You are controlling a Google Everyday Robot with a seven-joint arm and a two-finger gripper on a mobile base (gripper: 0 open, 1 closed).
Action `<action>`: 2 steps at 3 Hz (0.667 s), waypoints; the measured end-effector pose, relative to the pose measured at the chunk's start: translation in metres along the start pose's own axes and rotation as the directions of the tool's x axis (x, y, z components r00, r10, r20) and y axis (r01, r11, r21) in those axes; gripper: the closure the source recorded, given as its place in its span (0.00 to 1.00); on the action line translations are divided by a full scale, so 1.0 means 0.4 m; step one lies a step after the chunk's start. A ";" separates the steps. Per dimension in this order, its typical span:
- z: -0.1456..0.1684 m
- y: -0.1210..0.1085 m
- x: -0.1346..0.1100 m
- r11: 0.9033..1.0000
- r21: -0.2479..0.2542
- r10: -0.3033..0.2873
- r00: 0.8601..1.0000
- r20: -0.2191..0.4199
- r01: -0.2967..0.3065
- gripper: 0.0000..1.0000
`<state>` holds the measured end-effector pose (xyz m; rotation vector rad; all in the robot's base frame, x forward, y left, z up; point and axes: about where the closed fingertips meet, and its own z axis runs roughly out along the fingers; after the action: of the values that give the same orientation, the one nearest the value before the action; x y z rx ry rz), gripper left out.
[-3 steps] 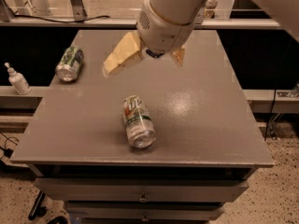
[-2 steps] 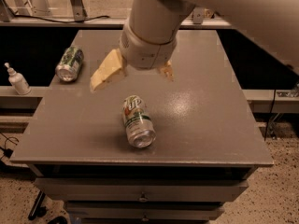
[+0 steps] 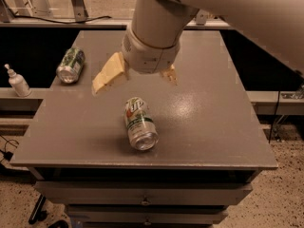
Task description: Place 7up can upright
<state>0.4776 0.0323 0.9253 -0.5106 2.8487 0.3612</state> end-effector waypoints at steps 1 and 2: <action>0.049 -0.008 0.020 1.000 0.017 -0.004 1.000 0.002 0.003 0.00; 0.102 -0.027 0.034 0.999 0.043 0.000 1.000 0.006 0.000 0.00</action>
Offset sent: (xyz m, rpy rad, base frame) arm 0.0020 -0.0072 -0.0754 -0.0622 -0.0227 -0.0268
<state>0.4762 0.0294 0.8809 -0.5005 2.8440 0.3009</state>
